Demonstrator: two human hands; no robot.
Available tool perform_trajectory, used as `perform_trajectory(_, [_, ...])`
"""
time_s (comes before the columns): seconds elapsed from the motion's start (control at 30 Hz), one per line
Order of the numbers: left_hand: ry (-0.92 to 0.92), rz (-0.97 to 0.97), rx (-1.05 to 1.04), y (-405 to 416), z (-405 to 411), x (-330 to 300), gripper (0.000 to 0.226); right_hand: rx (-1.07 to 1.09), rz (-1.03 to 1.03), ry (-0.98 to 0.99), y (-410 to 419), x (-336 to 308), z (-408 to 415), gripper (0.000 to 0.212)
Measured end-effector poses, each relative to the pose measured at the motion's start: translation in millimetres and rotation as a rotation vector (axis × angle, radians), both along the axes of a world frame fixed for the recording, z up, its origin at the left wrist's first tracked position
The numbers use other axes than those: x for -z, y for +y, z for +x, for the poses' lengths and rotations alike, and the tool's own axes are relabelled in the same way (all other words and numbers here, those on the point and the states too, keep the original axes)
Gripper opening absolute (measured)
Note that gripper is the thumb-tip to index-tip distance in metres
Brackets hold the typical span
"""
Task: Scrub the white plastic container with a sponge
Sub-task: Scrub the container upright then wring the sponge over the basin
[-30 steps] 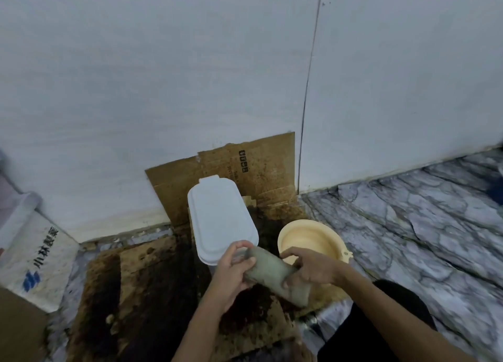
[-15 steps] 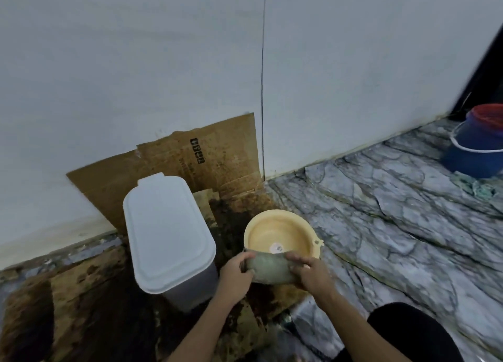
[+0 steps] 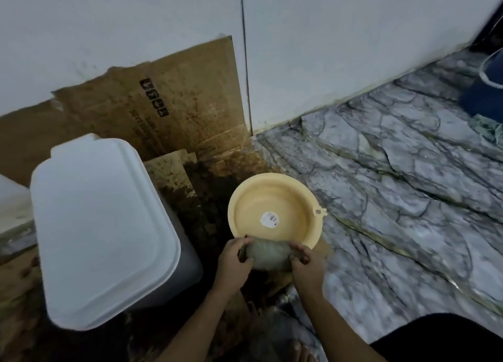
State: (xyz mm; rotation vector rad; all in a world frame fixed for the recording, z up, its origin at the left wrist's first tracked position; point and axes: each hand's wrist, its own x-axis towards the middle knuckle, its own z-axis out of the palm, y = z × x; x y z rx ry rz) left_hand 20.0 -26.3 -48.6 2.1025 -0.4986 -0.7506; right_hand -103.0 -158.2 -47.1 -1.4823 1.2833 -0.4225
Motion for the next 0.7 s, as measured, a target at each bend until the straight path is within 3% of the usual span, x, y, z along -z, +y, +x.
perform_trajectory(0.4, [-0.132,0.061,0.009,4.6,-2.1,6.6,0.036,0.074,0.008,0.053,6.9,-0.5,-4.0,0.034])
perform_trajectory(0.7, [-0.132,0.046,0.017,8.1,-10.9,-4.7,0.045,-0.051,-0.117,0.159,16.0,-4.6,-9.1,0.037])
